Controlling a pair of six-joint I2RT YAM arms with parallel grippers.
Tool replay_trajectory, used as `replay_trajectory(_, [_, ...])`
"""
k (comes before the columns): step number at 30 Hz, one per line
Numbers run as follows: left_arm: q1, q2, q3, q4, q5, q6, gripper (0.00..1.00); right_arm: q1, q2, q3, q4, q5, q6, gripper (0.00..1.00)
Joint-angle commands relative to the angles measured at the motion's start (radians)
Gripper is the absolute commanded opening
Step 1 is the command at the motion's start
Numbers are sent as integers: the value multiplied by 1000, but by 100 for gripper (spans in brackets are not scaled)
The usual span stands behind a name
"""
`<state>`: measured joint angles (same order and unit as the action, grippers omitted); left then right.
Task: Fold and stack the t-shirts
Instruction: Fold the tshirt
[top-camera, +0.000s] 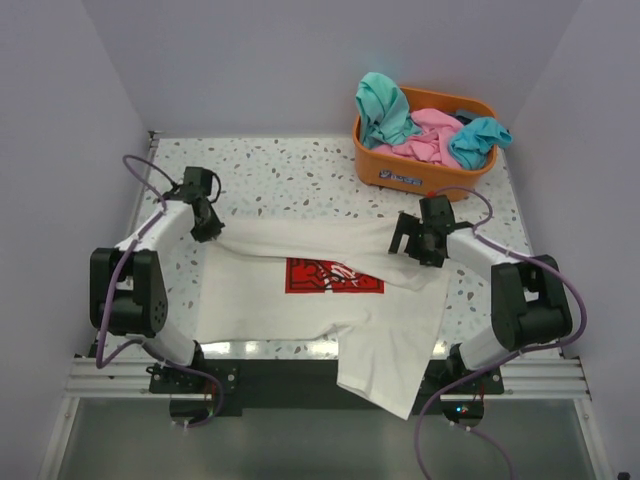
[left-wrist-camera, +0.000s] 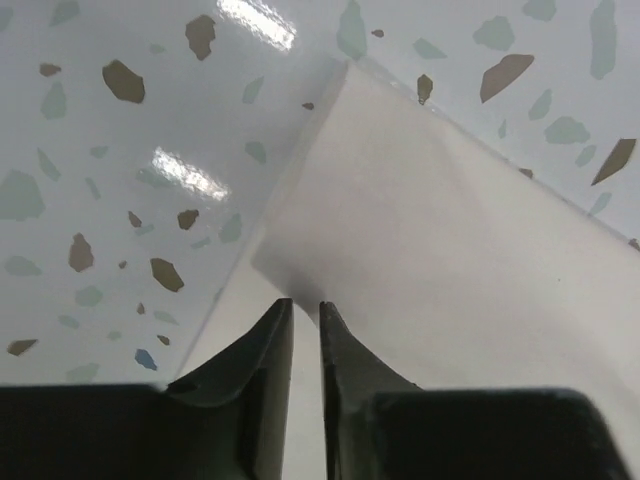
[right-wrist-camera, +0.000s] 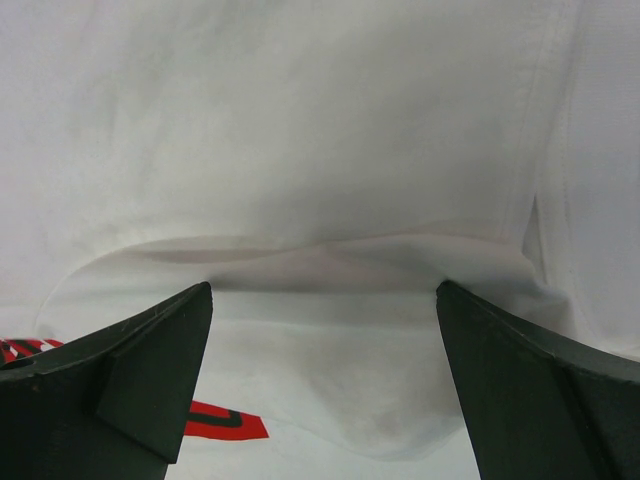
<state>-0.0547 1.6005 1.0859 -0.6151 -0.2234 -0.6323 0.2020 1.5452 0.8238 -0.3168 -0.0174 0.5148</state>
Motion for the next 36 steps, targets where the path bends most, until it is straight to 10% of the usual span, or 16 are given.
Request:
replay_trajectory(1, [7,53,48,-113,-76,45,24,0,65,-31,-80,-7,-7,99])
replay_trajectory(5, [7,15,32,-141,-146,10,64,1,78,-25,-91,-1,-6,99])
replay_trajectory(6, [7,-2,31,-141,-146,3,99,0,81,-25,-91,-1,-4,99])
replay_trajectory(21, [-11,-61,-81,251,263,43,100,2,-48,4,-85,-47,-71,99])
replay_trajectory(36, [3,160,-41,282,200,48,100,106,127,178,-38,74,-121,99])
